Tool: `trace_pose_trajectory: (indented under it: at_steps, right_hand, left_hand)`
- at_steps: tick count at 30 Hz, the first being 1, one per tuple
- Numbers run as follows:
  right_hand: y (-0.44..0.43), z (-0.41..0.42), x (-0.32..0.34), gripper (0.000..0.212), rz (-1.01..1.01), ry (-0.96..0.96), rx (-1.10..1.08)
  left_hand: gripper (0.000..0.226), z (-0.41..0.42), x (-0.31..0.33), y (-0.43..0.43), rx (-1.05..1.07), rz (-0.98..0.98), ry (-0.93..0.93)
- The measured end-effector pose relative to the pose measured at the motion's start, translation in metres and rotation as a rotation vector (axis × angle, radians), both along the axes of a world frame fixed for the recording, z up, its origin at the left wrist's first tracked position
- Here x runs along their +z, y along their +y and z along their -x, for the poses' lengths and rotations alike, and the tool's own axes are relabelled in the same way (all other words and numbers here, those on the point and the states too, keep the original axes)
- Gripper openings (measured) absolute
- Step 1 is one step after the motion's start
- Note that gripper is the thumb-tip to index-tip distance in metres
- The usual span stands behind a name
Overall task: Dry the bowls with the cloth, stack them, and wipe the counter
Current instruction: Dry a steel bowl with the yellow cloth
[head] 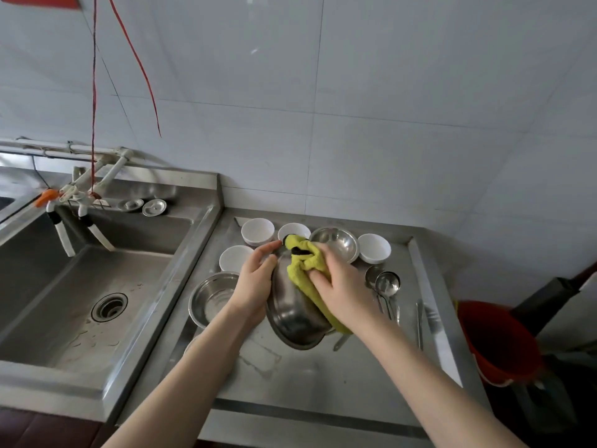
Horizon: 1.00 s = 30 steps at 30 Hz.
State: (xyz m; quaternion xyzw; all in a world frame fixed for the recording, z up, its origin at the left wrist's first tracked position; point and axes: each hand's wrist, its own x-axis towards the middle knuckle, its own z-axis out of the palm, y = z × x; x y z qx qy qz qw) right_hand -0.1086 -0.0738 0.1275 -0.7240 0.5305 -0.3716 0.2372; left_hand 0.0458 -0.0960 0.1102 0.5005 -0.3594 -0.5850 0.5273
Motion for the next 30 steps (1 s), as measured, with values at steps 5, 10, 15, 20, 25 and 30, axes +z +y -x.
trace_pose_trajectory:
  at_steps: [5, 10, 15, 20, 25, 30]
  right_hand:
    - [0.019, -0.013, -0.026, 0.048, 0.137, 0.137, 0.182]
    - [0.042, 0.001, -0.053, 0.055, 0.03, 0.097, 0.182]
    - [0.03, 0.024, -0.059, 0.044, -0.166, -0.075, -0.011]
    - [-0.005, 0.028, -0.035, 0.031, -0.217, -0.132, -0.18]
    - [-0.008, 0.013, -0.018, 0.04, -0.135, -0.001, -0.078]
    - [0.021, 0.003, -0.033, 0.048, -0.012, 0.098, 0.04]
  left_hand:
    - [0.023, -0.009, -0.006, -0.006, 0.091, -0.074, 0.106]
    - [0.025, -0.019, -0.006, -0.01, 0.157, -0.092, 0.092]
    - [0.021, -0.015, -0.001, -0.009, 0.098, -0.044, 0.091]
    - [0.02, -0.005, -0.006, -0.005, 0.003, -0.033, 0.13]
    - [0.021, -0.006, -0.012, -0.006, 0.011, -0.059, 0.146]
    - [0.026, -0.009, -0.02, -0.012, 0.068, -0.083, 0.21]
